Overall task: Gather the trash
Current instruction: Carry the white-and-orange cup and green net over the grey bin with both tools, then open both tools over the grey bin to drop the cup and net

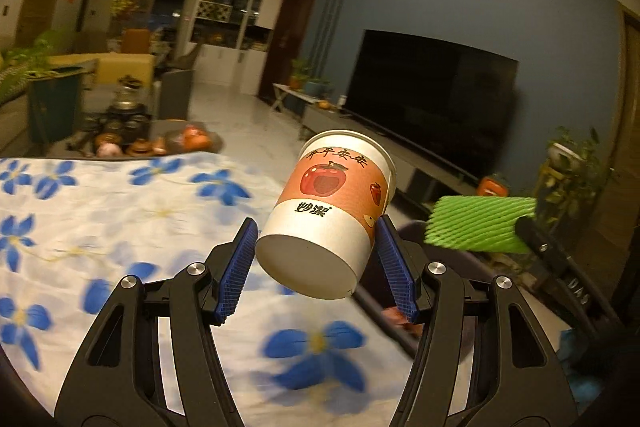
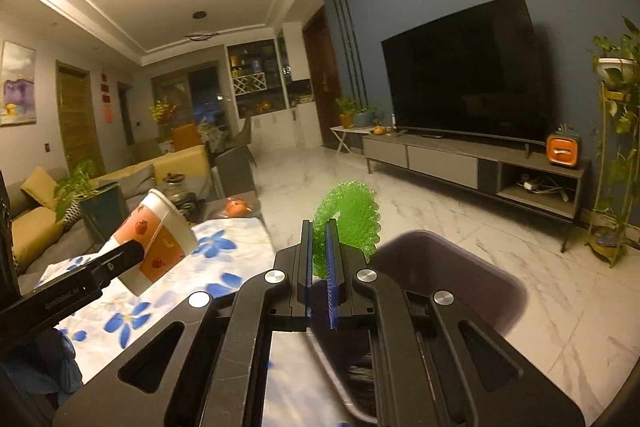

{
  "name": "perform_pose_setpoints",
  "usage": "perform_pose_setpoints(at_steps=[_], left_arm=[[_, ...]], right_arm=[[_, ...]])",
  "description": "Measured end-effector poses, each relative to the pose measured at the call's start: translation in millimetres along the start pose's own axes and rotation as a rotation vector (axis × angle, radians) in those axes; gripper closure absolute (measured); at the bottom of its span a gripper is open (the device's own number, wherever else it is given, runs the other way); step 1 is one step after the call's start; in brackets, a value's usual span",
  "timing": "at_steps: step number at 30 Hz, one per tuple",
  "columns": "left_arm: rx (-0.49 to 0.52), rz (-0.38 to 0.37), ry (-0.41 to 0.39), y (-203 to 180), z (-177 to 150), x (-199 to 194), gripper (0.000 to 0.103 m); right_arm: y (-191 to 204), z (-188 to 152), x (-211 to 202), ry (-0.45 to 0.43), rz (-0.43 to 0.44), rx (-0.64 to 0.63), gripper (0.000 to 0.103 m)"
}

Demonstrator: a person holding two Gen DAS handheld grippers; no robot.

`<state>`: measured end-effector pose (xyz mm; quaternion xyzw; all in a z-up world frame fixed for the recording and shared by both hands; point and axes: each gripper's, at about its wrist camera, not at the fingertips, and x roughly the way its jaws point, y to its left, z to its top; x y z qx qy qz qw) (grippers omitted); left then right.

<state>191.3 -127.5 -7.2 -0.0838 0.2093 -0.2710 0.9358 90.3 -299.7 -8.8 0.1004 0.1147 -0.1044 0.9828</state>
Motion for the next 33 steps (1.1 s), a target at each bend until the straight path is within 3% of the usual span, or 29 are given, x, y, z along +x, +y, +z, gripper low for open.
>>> perform_pose_setpoints(at_steps=[11, 14, 17, 21, 23, 27, 33], left_arm=[[0.051, -0.114, 0.044, -67.3, -23.2, 46.1, 0.043], [0.055, -0.137, 0.068, -79.0, -30.4, 60.8, 0.043], [0.062, -0.157, 0.094, -84.3, -36.7, 73.4, 0.043], [0.065, -0.179, 0.128, -92.9, -46.2, 87.7, 0.042], [0.076, -0.186, 0.148, -96.7, -51.3, 92.6, 0.038], [0.092, -0.147, 0.157, -93.7, -57.4, 92.2, 0.026], [0.113, 0.048, 0.158, -73.9, -59.4, 77.8, 0.013]], right_arm=[[-43.2, -7.9, 0.0, 0.016, -0.057, 0.018, 0.096], [-55.2, -6.8, 2.4, 0.013, -0.066, 0.027, 0.078], [-64.7, -7.6, 0.2, 0.009, -0.089, 0.041, 0.067], [-75.4, -9.8, -3.7, 0.001, -0.121, 0.062, 0.064], [-76.7, -12.2, -7.4, -0.001, -0.128, 0.070, 0.055], [-78.9, -15.2, -11.1, 0.002, -0.149, 0.067, 0.045], [-73.5, -22.4, -20.2, 0.016, -0.176, 0.049, 0.025]])
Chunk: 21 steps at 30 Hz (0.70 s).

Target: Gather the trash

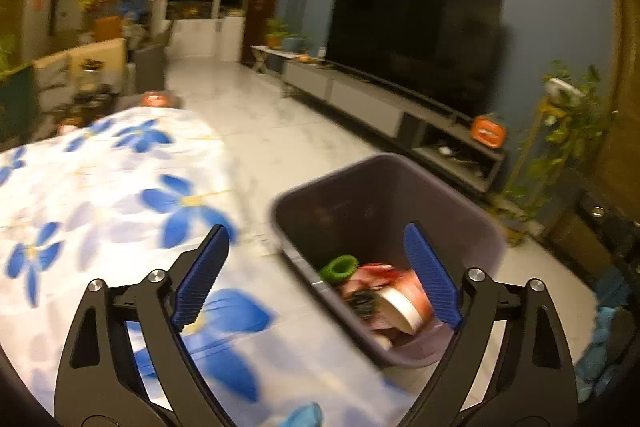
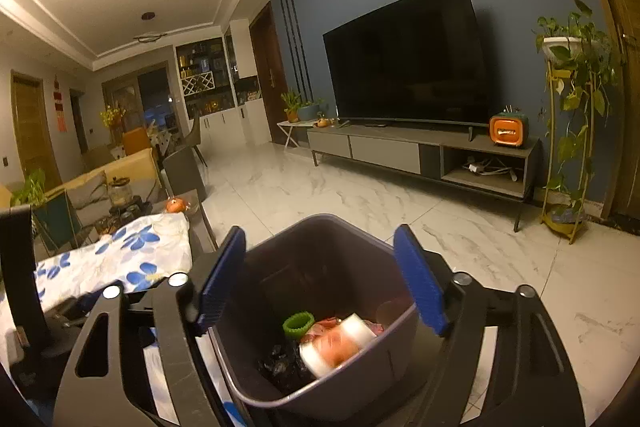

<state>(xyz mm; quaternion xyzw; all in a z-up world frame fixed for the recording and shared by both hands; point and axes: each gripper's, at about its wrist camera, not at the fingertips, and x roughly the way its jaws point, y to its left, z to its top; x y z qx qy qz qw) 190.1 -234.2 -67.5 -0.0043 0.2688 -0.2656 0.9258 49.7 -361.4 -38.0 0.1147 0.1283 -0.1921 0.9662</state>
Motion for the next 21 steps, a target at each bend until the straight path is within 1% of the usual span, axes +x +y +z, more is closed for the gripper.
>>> perform_pose_setpoints(at_steps=[2, 3, 6, 8, 12, 15, 21], left_arm=[[0.001, 0.062, -0.006, 7.0, -3.2, -10.5, 0.007], [0.001, 0.096, -0.011, 11.8, -5.3, -17.6, 0.006], [-0.008, 0.164, -0.030, 23.4, -9.8, -38.5, 0.006], [-0.019, 0.188, -0.042, 31.4, -13.0, -55.6, 0.006], [-0.025, 0.212, -0.066, 40.5, -16.2, -84.5, 0.006], [-0.023, 0.245, -0.081, 45.2, -22.5, -107.5, 0.006], [-0.054, 0.307, -0.104, 61.0, -33.1, -147.4, 0.006]], right_arm=[[-0.6, -1.3, -2.7, 0.004, -0.003, -0.013, 0.016], [2.3, -3.4, -5.9, 0.010, 0.002, -0.021, 0.016], [11.7, -6.7, -11.5, 0.031, 0.003, -0.048, 0.013], [17.8, -9.1, -17.2, 0.036, 0.008, -0.063, 0.006], [31.3, -13.3, -29.8, 0.037, 0.011, -0.096, 0.006], [41.6, -16.7, -40.0, 0.041, 0.019, -0.118, 0.006], [61.3, -25.5, -62.4, 0.060, 0.043, -0.142, 0.006]])
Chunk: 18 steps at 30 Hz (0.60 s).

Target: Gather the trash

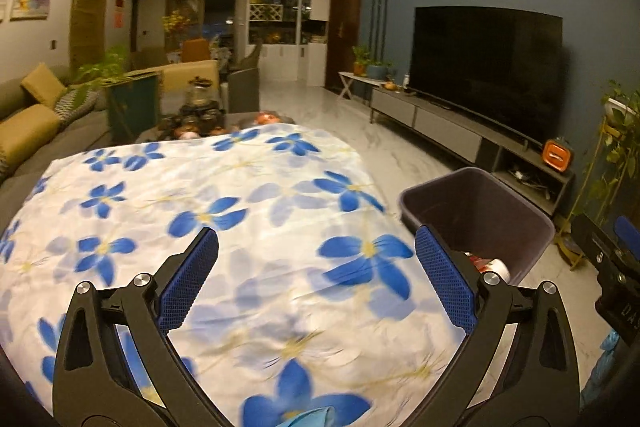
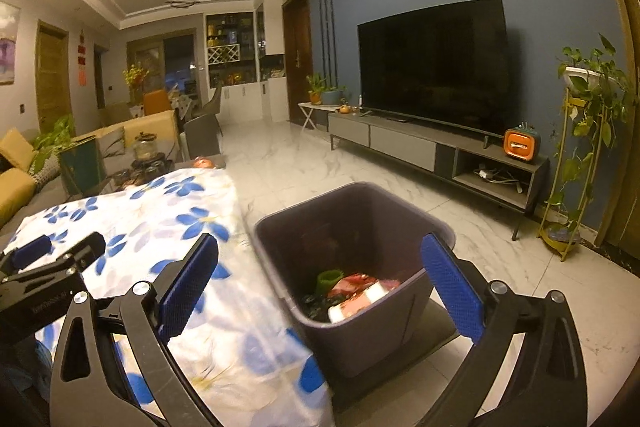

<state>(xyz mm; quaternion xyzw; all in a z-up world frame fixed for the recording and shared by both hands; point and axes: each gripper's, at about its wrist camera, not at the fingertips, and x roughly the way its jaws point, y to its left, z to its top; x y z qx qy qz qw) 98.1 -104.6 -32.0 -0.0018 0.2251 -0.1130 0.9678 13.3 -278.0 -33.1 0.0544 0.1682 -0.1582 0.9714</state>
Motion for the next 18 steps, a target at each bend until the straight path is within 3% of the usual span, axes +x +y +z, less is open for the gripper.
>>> perform_pose_setpoints(at_steps=[18], left_arm=[[-0.028, 0.065, -0.079, 54.5, -18.4, -87.5, 0.006]], right_arm=[[59.3, -16.5, -71.7, -0.027, 0.045, -0.053, 0.006]])
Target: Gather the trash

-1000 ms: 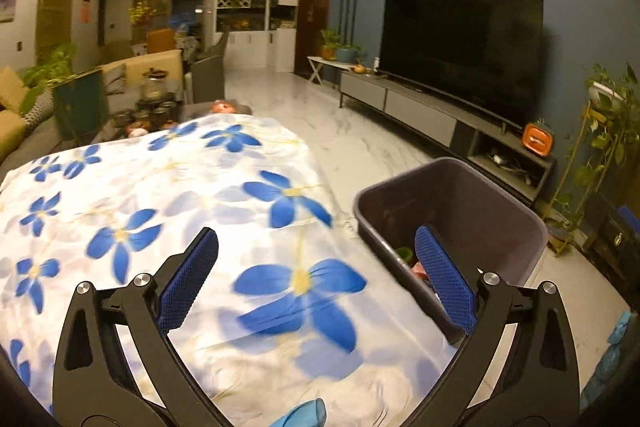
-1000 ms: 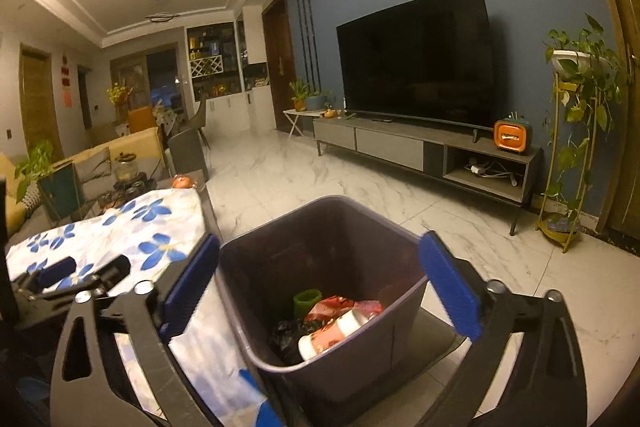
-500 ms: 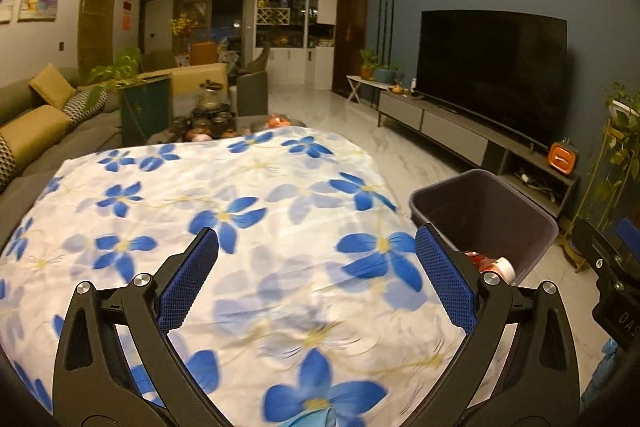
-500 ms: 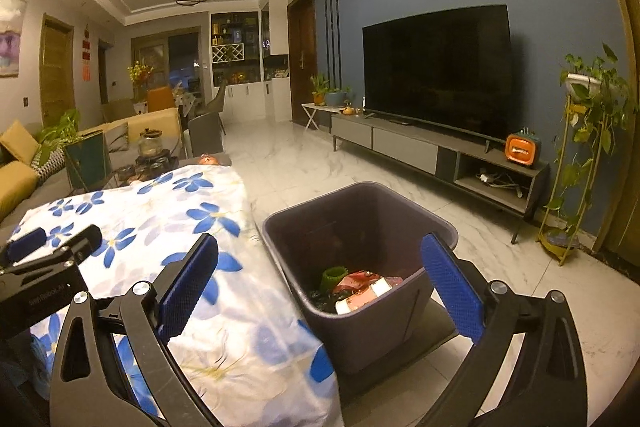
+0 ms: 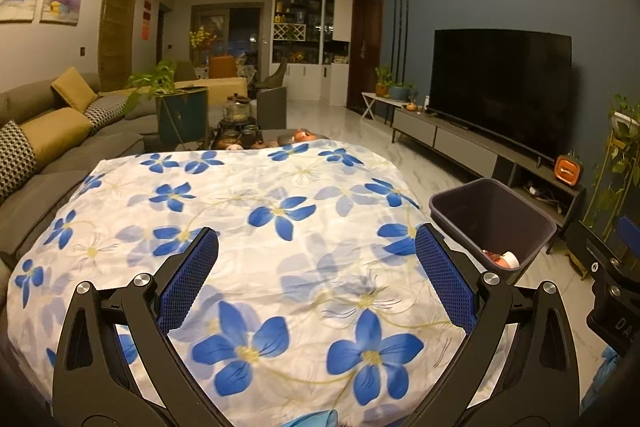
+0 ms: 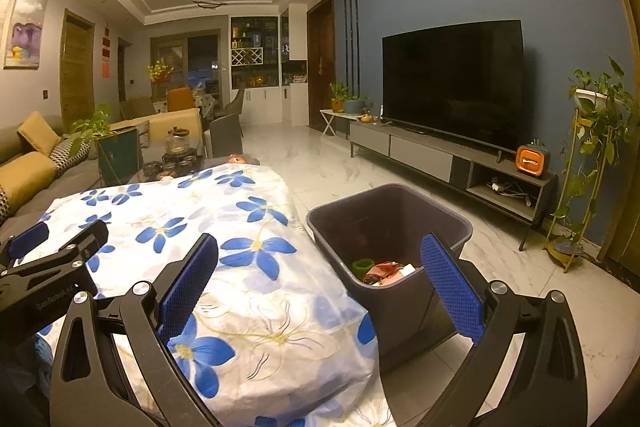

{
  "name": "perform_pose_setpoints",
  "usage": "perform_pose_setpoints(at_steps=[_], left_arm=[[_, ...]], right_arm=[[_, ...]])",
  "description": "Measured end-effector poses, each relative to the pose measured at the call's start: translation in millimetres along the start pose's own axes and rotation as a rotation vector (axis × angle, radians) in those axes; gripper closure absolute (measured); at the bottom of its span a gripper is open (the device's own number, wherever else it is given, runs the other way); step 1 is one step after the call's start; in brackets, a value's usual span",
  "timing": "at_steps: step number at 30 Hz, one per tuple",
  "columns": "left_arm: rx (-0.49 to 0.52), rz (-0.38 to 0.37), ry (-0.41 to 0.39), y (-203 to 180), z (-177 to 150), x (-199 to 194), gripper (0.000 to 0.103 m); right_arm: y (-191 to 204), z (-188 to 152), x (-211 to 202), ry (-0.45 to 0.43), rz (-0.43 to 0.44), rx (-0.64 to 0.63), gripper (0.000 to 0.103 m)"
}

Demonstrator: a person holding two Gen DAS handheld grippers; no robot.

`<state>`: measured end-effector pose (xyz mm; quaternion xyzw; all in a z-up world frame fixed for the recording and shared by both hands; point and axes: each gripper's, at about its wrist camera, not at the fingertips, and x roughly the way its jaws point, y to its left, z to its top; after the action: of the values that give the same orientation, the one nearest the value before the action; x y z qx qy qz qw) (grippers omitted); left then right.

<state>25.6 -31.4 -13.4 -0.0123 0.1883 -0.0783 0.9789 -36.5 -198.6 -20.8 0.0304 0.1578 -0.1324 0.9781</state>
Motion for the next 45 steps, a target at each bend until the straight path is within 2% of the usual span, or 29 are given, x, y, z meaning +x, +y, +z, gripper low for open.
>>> perform_pose_setpoints(at_steps=[11, 45], left_arm=[[-0.008, 0.023, -0.027, 10.6, -1.0, -28.8, 0.006], [-0.006, 0.025, -0.041, 8.6, 0.8, -35.1, 0.006]], right_arm=[[8.6, -1.3, -12.6, 0.000, 0.020, 0.026, 0.006], [8.7, -0.8, -17.8, -0.020, 0.024, 0.043, 0.006]])
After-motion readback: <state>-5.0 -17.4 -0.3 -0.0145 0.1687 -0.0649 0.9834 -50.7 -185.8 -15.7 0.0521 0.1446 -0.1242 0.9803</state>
